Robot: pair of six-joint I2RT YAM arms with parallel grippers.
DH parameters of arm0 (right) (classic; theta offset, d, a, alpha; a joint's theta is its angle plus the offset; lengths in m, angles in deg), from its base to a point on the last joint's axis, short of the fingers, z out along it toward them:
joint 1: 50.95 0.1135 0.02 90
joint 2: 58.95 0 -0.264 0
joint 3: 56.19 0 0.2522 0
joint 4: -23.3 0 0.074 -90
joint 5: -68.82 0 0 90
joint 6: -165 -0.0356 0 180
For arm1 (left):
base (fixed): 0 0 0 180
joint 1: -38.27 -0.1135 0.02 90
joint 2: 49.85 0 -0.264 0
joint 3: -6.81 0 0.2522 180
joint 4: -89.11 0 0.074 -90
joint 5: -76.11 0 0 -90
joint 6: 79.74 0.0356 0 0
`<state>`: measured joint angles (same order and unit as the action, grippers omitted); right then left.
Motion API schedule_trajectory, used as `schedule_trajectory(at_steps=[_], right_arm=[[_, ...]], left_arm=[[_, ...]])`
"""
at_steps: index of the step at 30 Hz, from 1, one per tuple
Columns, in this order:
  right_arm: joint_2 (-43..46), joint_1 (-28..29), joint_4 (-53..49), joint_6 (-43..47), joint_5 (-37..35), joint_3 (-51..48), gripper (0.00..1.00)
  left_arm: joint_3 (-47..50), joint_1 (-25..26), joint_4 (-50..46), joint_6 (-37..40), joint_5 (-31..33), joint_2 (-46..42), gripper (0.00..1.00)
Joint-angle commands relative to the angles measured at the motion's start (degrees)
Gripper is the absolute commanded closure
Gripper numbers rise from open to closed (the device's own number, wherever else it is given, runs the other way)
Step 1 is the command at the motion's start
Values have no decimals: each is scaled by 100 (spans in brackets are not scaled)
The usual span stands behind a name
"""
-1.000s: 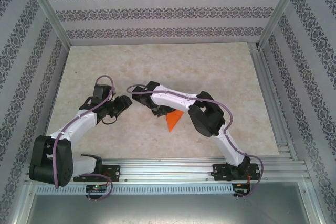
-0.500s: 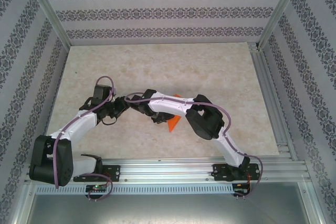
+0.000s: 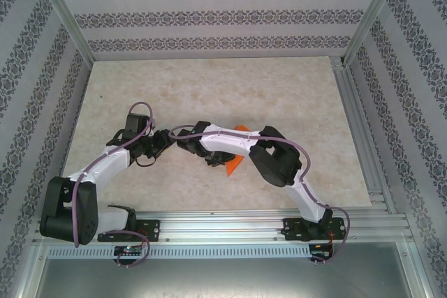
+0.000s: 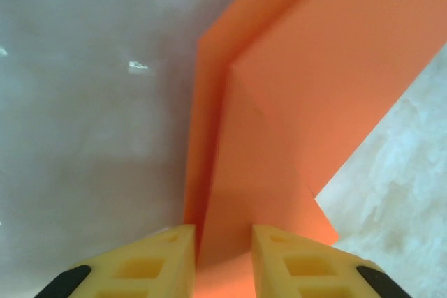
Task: Fold a paper plane with a square sheet of paper (pick it up from the middle)
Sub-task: Rotate the paper at the center of the table.
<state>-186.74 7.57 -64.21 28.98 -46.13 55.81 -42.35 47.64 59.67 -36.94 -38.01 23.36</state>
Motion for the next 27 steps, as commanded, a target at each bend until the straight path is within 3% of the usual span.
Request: schedule_trajectory(at_steps=[1, 8, 18, 27], right_arm=[[405, 84, 10, -164, -319, -175, 76], [838, 54, 308, -227, -316, -723, 88], [1053, 26, 582, -408, -209, -1155, 83], [1387, 135, 1043, -32, -356, -1440, 98]], left_arm=[[7, -93, 162, 12, -102, 43, 49], [-6, -93, 222, -4, -199, 99, 48], [-80, -92, 29, 62, -278, 84, 47], [25, -84, 285, -114, -455, -21, 44]])
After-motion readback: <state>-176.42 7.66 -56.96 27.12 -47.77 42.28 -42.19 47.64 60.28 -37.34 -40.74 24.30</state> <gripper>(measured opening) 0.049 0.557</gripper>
